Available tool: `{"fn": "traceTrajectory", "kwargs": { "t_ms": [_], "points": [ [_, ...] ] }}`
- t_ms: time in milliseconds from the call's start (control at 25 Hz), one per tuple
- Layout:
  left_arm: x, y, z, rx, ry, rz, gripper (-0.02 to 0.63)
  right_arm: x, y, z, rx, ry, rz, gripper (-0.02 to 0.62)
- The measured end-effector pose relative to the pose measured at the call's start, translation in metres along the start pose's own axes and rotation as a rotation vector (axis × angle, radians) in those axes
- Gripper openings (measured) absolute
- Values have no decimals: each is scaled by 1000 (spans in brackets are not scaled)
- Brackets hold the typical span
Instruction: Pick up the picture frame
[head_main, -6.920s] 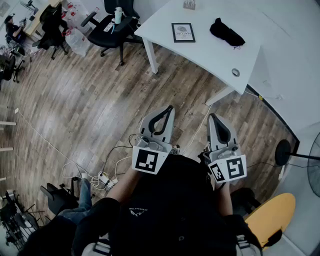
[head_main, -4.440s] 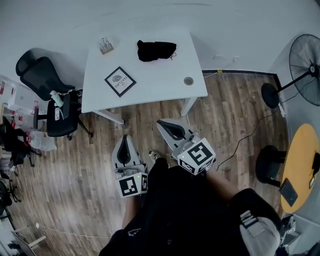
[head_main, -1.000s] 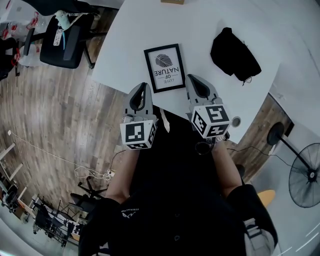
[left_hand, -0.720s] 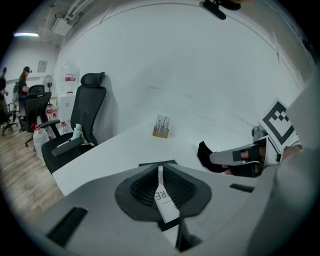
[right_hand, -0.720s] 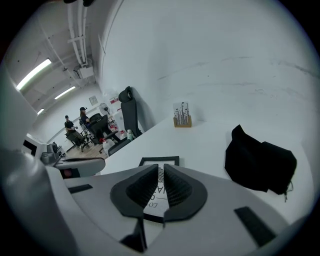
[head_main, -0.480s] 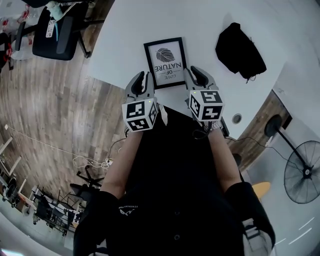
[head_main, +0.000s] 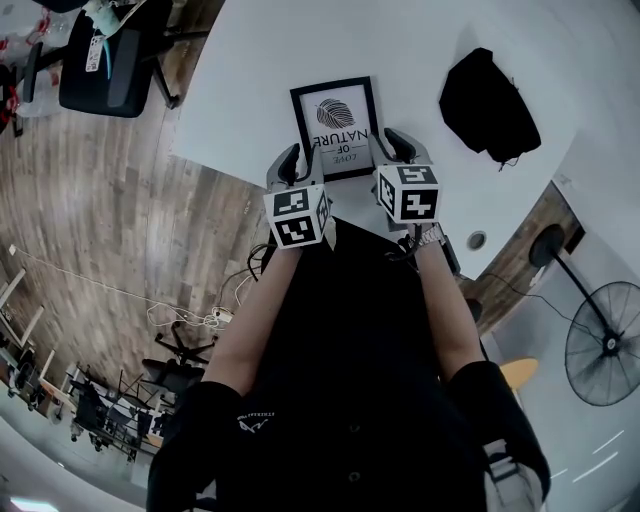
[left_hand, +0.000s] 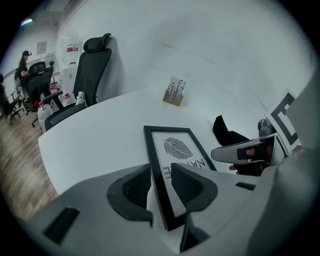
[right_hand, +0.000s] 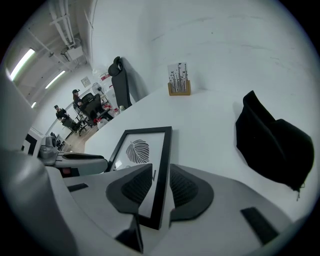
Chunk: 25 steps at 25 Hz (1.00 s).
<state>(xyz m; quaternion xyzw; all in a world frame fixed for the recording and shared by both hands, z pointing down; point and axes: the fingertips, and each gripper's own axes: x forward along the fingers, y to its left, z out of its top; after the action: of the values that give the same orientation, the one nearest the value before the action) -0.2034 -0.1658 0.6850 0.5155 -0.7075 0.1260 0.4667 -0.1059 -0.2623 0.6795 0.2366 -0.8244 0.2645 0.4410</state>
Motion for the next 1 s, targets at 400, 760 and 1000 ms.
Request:
{"fn": "traceTrajectory", "kwargs": {
  "t_ms": [400,760,1000],
  "points": [
    [18,10,-9,-40,70,41,117,20,1,-20,17,96,0,103],
    [17,11,-9,-51,95,83,80,21,0,-22,40,118,-29,73],
    [13,16,-9,-67,110,102,74,18,6,-25,72,118,-20,67]
  ]
}}
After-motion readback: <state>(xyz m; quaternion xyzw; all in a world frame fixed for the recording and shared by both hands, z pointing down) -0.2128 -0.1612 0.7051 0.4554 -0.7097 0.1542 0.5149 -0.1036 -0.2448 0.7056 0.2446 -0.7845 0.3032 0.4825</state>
